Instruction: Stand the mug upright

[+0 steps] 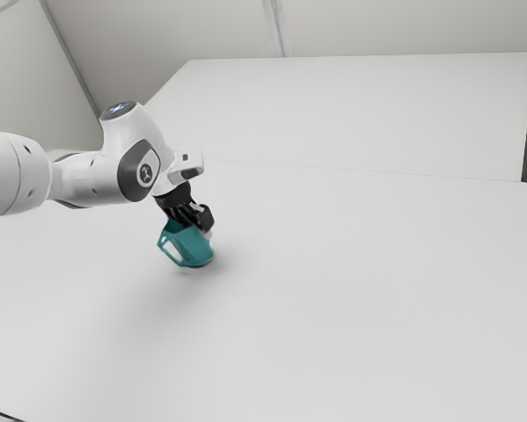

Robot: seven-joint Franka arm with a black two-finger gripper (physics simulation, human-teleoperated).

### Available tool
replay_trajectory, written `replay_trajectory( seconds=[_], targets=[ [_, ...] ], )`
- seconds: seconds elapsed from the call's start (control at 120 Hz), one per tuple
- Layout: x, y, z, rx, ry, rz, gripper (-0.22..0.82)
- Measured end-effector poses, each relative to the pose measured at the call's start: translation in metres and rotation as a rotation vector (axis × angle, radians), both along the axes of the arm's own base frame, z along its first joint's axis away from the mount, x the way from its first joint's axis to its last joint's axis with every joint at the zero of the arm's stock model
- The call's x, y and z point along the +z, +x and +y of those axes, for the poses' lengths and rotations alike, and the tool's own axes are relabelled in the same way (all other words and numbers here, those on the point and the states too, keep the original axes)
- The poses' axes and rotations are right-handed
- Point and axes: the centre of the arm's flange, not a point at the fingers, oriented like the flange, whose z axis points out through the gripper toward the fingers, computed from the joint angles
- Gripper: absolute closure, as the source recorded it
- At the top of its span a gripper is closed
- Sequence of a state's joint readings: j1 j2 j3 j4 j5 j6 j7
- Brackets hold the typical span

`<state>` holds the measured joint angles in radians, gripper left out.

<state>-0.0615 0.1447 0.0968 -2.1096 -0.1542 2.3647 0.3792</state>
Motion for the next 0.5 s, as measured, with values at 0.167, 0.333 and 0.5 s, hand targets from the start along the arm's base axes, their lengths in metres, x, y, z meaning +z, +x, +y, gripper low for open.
replay_trajectory(
  seconds=[0.167,0.333,0.5],
  targets=[
    [0.038,0.002,-0.002,0.004,-0.010,-0.044,0.14],
    [0.103,0.012,-0.009,-0.011,-0.008,-0.100,0.06],
    [0.226,0.026,-0.010,-0.060,0.075,-0.155,0.03]
  ],
)
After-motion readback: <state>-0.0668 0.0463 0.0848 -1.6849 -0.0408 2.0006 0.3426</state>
